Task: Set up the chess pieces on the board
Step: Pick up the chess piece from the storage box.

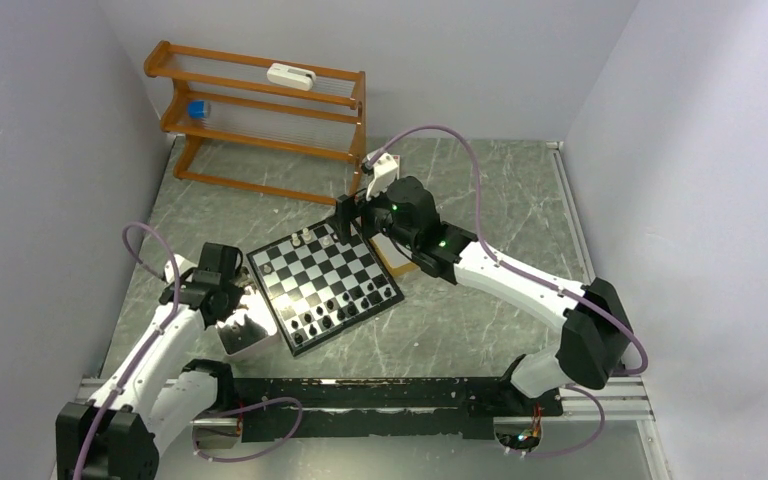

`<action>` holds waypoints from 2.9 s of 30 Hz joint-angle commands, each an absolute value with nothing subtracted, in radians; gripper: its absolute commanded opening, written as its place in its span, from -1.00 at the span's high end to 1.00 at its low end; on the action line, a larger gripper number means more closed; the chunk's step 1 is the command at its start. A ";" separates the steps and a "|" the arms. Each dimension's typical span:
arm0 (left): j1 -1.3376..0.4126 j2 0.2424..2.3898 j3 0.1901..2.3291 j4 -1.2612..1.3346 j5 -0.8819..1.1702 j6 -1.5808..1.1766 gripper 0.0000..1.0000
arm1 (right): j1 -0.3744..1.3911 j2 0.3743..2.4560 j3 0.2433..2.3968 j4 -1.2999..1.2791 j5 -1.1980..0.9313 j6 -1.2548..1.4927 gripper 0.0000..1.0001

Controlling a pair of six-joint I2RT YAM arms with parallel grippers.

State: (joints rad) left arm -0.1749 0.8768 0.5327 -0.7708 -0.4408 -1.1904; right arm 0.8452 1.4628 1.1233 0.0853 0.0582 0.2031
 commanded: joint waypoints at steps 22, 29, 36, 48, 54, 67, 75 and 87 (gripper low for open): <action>-0.114 1.035 0.443 -0.512 -0.303 -1.197 0.23 | 0.845 1.456 1.121 0.105 0.009 0.205 -1.00; -0.109 1.042 0.427 -0.506 -0.306 -1.207 0.32 | 0.844 1.463 1.134 0.104 0.008 0.206 -1.00; -0.107 1.053 0.413 -0.504 -0.290 -1.222 0.44 | 0.845 1.465 1.138 0.102 0.009 0.210 -1.00; -0.107 0.955 0.528 -0.690 -0.326 -1.129 0.90 | 0.841 1.459 1.117 0.127 -0.025 0.275 -0.99; -0.107 0.844 0.608 -0.807 -0.365 -1.048 0.90 | 0.833 1.478 1.156 0.108 -0.103 0.348 -0.93; -0.129 0.706 0.664 -0.368 0.170 -0.506 0.90 | 0.740 1.539 1.247 0.067 -0.419 0.442 -0.68; -0.215 0.744 0.583 -0.139 0.540 -0.391 0.90 | 0.723 1.634 1.313 0.058 -0.583 0.468 0.01; -0.282 0.746 0.552 -0.075 0.598 -0.328 0.90 | 0.727 1.791 1.415 0.037 -0.779 0.508 0.18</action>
State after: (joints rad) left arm -0.2775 0.7521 0.5560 -0.1421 0.5388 -0.3733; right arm 0.7250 1.7779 1.3884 0.0299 -0.6880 0.4835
